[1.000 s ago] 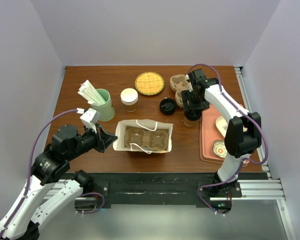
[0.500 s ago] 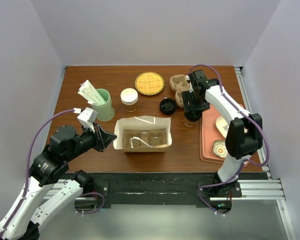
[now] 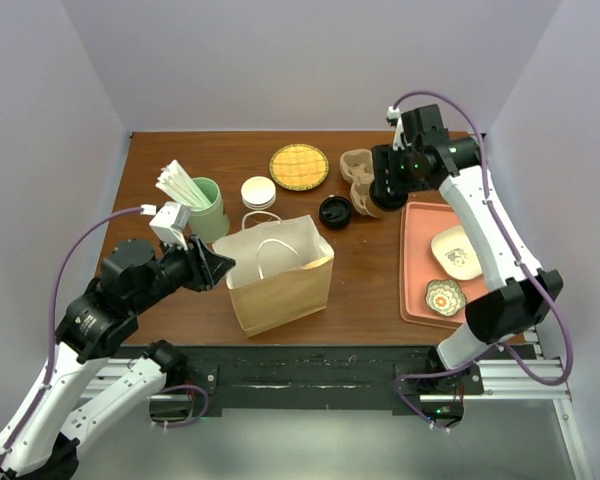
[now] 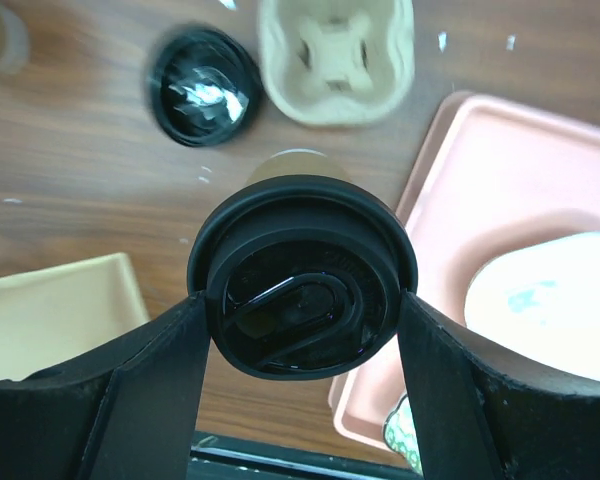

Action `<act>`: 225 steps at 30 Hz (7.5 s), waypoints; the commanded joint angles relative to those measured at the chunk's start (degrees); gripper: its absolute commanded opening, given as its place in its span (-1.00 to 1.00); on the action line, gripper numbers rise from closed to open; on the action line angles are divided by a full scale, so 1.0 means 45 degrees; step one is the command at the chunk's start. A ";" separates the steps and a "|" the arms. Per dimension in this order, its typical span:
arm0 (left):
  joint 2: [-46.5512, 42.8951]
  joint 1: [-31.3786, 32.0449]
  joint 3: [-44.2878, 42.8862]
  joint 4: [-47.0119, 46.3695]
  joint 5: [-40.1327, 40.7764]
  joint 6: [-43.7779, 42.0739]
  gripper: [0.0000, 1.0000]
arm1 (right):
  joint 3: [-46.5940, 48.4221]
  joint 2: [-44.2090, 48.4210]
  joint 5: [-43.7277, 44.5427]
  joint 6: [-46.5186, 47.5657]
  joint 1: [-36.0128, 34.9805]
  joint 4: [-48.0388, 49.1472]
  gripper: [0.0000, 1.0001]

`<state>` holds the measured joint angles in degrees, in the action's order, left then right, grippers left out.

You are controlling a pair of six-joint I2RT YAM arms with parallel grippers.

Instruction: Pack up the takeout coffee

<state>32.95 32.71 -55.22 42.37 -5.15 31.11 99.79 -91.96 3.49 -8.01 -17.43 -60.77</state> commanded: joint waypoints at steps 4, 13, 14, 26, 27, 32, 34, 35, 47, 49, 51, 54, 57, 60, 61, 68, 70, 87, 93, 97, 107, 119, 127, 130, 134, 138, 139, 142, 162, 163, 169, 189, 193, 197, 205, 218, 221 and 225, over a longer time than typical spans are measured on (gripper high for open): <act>0.1153 0.0016 -0.2646 0.2144 0.1708 0.0703 -0.07 | 0.3797 0.1139 -0.0987 0.0118 -0.1241 -0.1473 0.09; 0.2404 -0.0003 -0.3782 0.4666 0.1984 0.2069 -0.10 | 0.5717 0.1919 -0.2394 0.0723 -0.4968 -0.0033 0.03; 0.2424 -0.0003 -0.3803 0.4821 0.1984 0.2128 -0.10 | 0.5580 0.2056 -0.2570 0.0822 -0.5245 0.0241 0.03; 0.2034 -0.0003 -0.2729 0.3187 0.1495 0.1857 -0.86 | 0.6534 0.0968 -0.3705 0.1369 -0.8468 0.2530 0.03; 0.1975 0.0016 -0.2690 0.2931 0.1495 0.1681 -1.00 | 0.6729 0.0770 -0.3666 0.1621 -0.8683 0.2219 0.02; 0.1331 0.0016 -0.2066 0.0708 0.1202 0.0412 -1.00 | 0.7493 -0.0071 -0.2652 0.2775 -0.9856 0.1163 0.02; 0.1155 0.0017 -0.1753 0.0235 0.0812 0.0041 -1.00 | 0.7551 -0.0189 -0.2456 0.3205 -1.0225 0.0714 0.02; 0.1116 0.0017 -0.1636 -0.0076 0.0696 -0.0058 -1.00 | 0.7513 -0.0189 -0.1932 0.3322 -1.0344 0.0596 0.01; 0.0471 -0.0003 -0.0677 -0.0900 0.0051 -0.0938 -1.00 | 0.7083 -0.0072 0.1138 0.4436 -1.1185 -0.0500 0.00; 0.0452 -0.0003 -0.0833 -0.0784 0.0069 -0.0724 -0.87 | 0.6889 0.0200 0.1391 0.4436 -1.1185 -0.0032 0.01; 0.0451 -0.0003 -0.1202 -0.0394 0.0496 -0.0509 -0.65 | 0.6693 0.0318 0.1413 0.4475 -1.1185 0.0281 0.01; 0.0724 -0.0003 -0.1963 0.1089 0.1433 0.0232 -0.37 | 0.6653 0.0300 0.1394 0.4689 -1.1185 0.0302 0.01; 0.0687 0.0016 -0.2317 0.1969 0.1747 0.0953 -0.23 | 0.6479 0.0358 0.1276 0.4923 -1.1166 0.0360 0.01; 0.0646 -0.0003 -0.2358 0.2458 0.2041 0.1481 -0.15 | 0.6225 0.0494 0.1490 0.5197 -1.1166 0.0341 0.01; 0.0743 -0.0003 -0.2377 0.2866 0.2139 0.1620 -0.13 | 0.6127 0.0533 0.1568 0.5275 -1.1185 0.0360 0.01; 0.1213 0.0017 -0.2163 0.3319 0.1788 0.2284 0.04 | 0.5619 0.0865 0.2506 0.5452 -1.1166 0.0691 0.02; 0.1213 0.0017 -0.2084 0.3455 0.1750 0.2422 0.06 | 0.5403 0.1002 0.2526 0.5394 -1.1146 0.1004 0.02; 0.1234 -0.0003 -0.1557 0.1470 0.1243 0.0455 -1.00 | 0.4351 0.1588 -0.0108 0.4944 -1.1009 0.0029 -0.02; 0.0413 -0.0003 -0.0757 -0.0992 -0.0222 -0.1424 -1.00 | 0.3899 0.1394 -0.0542 0.4905 -1.1029 -0.0986 -0.04; -0.0134 -0.0003 0.0276 -0.2070 -0.0790 -0.1991 -1.00 | 0.3938 0.1160 0.0373 0.4905 -1.1087 -0.1104 -0.08; -0.0428 -0.0003 0.0807 -0.2697 -0.1474 -0.4139 -1.00 | 0.2867 0.1081 0.1842 0.5842 -1.1320 -0.0889 -0.06; -0.0232 0.0017 0.0571 -0.2774 -0.0908 -0.4237 -1.00 | 0.2475 0.1119 0.2934 0.6604 -1.1459 0.0164 -0.06; 0.0313 0.0017 0.0241 -0.2326 0.0107 -0.4063 -1.00 | 0.2008 0.1684 0.3852 0.6292 -1.1342 0.0106 -0.06; 0.0587 0.0016 -0.0072 -0.1897 0.0304 -0.3809 -0.98 | 0.1538 0.2075 0.3932 0.6214 -1.1069 0.0320 -0.06; 0.0491 -0.0003 -0.0170 -0.1681 0.0675 -0.3515 -0.72 | 0.1438 0.2214 0.3738 0.6097 -1.0620 0.0497 -0.05; 0.0510 -0.0003 -0.0325 -0.1623 0.1124 -0.3457 -0.44 | 0.1302 0.2018 0.3328 0.6116 -1.0326 0.0400 -0.06; 0.0626 0.0016 -0.0404 -0.1565 0.1434 -0.3438 -0.40 | 0.1205 0.1999 0.3308 0.6193 -1.0248 0.0438 -0.05; 0.0919 -0.0003 -0.0561 -0.1349 0.1593 -0.3281 -0.18 | 0.1048 0.1960 0.3093 0.6330 -1.0111 0.0711 -0.06; 0.2580 0.0017 -0.1402 0.0157 0.2395 -0.1952 -0.36 | 0.1126 0.1295 0.0966 0.6720 -1.0169 0.1219 -0.07; 0.2522 0.0017 -0.1304 -0.0406 0.2084 -0.2340 -0.45 | 0.1010 0.1354 0.0944 0.6780 -1.0247 0.1220 -0.08; 0.1997 -0.0003 -0.0484 -0.3003 -0.0295 -0.3962 -1.00 | 0.1162 0.1589 0.0848 0.7150 -1.0306 0.1065 -0.10; 0.0002 0.0016 0.2506 -0.6563 -0.1259 -0.5214 -1.00 | -0.1920 0.3053 0.2895 0.8575 -1.0872 0.1393 -0.14; 0.0100 -0.0003 0.2174 -0.6973 -0.1200 -0.5566 -1.00 | -0.2408 0.2975 0.3578 0.8850 -1.0873 0.2136 -0.14; -0.0134 -0.0003 0.2756 -0.7519 -0.1434 -0.5372 -1.00 | -0.3384 0.3229 0.3659 0.9162 -1.0873 0.3385 -0.14; -0.0623 -0.0003 0.3872 -0.8849 -0.1217 -0.5527 -1.00 | -0.3659 0.2878 0.4029 0.9436 -1.0873 0.4773 -0.14; -0.1404 -0.0003 0.4966 -0.8790 -0.2293 -0.6777 -1.00 | -0.4538 0.2468 0.4344 0.9456 -1.0814 0.5321 -0.14; -0.1384 -0.0003 0.4928 -0.8791 -0.2294 -0.6583 -1.00 | -0.4499 0.2273 0.3991 0.9553 -1.0795 0.5244 -0.14; -0.1638 -0.0003 0.4947 -0.8791 -0.2488 -0.6095 -1.00 | -0.4168 0.2214 0.3329 0.9612 -1.0346 0.5185 -0.14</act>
<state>26.55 32.69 -32.99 6.68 -14.09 3.27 79.44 -81.87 20.95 34.06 -65.78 -39.05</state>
